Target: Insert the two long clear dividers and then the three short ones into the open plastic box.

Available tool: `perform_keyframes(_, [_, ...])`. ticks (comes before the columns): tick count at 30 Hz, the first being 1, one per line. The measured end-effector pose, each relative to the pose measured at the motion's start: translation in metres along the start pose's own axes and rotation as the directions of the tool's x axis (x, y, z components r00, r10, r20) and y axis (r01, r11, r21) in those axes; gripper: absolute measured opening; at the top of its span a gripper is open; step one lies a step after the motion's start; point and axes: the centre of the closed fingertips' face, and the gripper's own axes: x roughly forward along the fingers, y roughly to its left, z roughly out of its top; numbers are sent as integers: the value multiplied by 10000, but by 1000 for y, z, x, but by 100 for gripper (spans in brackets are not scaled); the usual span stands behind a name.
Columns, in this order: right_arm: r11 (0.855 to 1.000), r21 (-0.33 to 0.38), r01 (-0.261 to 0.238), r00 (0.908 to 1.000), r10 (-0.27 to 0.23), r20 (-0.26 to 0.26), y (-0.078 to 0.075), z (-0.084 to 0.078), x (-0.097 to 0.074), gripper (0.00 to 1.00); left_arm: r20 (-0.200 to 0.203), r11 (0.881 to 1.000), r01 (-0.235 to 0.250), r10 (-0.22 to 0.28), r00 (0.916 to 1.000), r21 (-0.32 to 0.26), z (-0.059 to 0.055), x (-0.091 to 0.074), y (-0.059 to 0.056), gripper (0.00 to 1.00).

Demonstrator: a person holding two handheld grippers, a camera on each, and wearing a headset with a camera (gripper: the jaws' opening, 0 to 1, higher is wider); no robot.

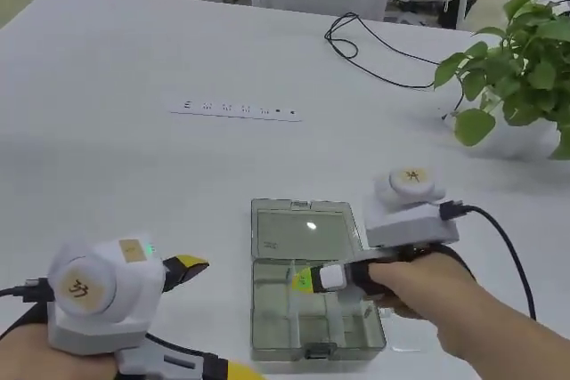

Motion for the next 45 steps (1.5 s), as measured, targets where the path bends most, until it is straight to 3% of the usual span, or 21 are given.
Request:
perform_keyframes(4, [9989,-357,-312,9992,320,219,-1,9,-16,26,-39,10000,-95,95,9999,2,0,-2,0,100])
perform_keyframes(5, [9959,-693,-588,9975,613,353,2,12,-20,27,-42,9999,-111,111,9999,9,0,-3,0,100])
perform_keyframes(6, [9971,-544,-536,9981,551,263,0,11,-24,28,-39,9999,-127,127,9999,15,0,-3,0,100])
perform_keyframes(10, [9893,-1194,-842,9953,893,373,-3,15,-37,33,-33,9999,-158,158,9999,29,0,-4,-1,100])
perform_keyframes(13, [9761,-1868,-1110,9913,1221,491,-7,17,-49,38,-84,9997,-150,152,9998,174,-1,-5,-1,100])
perform_keyframes(15, [9576,-2598,-1246,9884,1427,520,-8,17,-57,42,-47,9996,-174,175,9998,213,-1,-5,0,100])
perform_keyframes(16, [9453,-2994,-1297,9877,1497,450,-9,16,-60,45,-23,9996,-204,204,9998,208,0,-5,1,100])
perform_keyframes(17, [9231,-3599,-1355,9872,1566,300,-10,13,-63,48,-29,9995,-221,222,9997,213,0,-5,1,100])
perform_keyframes(18, [9171,-3743,-1375,9880,1536,136,-12,9,-66,51,-64,9994,-241,242,9997,244,-1,-5,2,100])
perform_keyframes(20, [8867,-4398,-1426,9881,1537,-106,-18,3,-71,55,-139,9993,-236,241,9996,299,-2,-5,2,100])
perform_keyframes(23, [8529,-4994,-1522,9875,1517,-419,-26,-4,-78,58,-170,9993,-228,233,9996,281,-2,-4,2,100])
perform_keyframes(28, [7728,-6098,-1757,9844,1306,-1181,-41,-21,-84,62,-188,9992,-227,233,9996,320,0,-2,2,100])
perform_keyframes(30, [7579,-6258,-1842,9820,1156,-1491,-48,-29,-84,63,-199,9992,-225,232,9995,324,0,-2,2,100])
perform_keyframes(33, [7118,-6736,-1991,9778,985,-1849,-55,-36,-83,63,-157,9992,-260,264,9995,288,2,-2,3,100])
perform_keyframes(34, [6836,-6979,-2135,9738,916,-2081,-58,-41,-83,63,-155,9992,-270,275,9995,296,2,-2,3,100])
perform_keyframes(36, [6655,-7131,-2205,9704,760,-2292,-62,-45,-81,62,-166,9992,-277,282,9995,293,2,-2,3,100])
perform_keyframes(40, [5913,-7674,-2479,9587,357,-2823,-73,-55,-76,60,-201,9992,-300,305,9993,271,1,-3,4,100])
perform_keyframes(41, [5611,-7889,-2506,9554,118,-2951,-78,-57,-74,60,-204,9992,-307,312,9993,260,1,-3,4,100])
perform_keyframes(42, [5409,-8023,-2523,9534,-28,-3017,-81,-59,-72,59,-196,9992,-324,329,9993,250,1,-3,4,100])
perform_keyframes(44, [5266,-8069,-2677,9426,-305,-3327,-87,-66,-69,58,-181,9992,-337,341,9993,236,1,-3,4,100])
perform_keyframes(45, [4990,-8232,-2707,9397,-488,-3386,-91,-67,-67,57,-175,9992,-338,342,9993,232,1,-3,4,100])
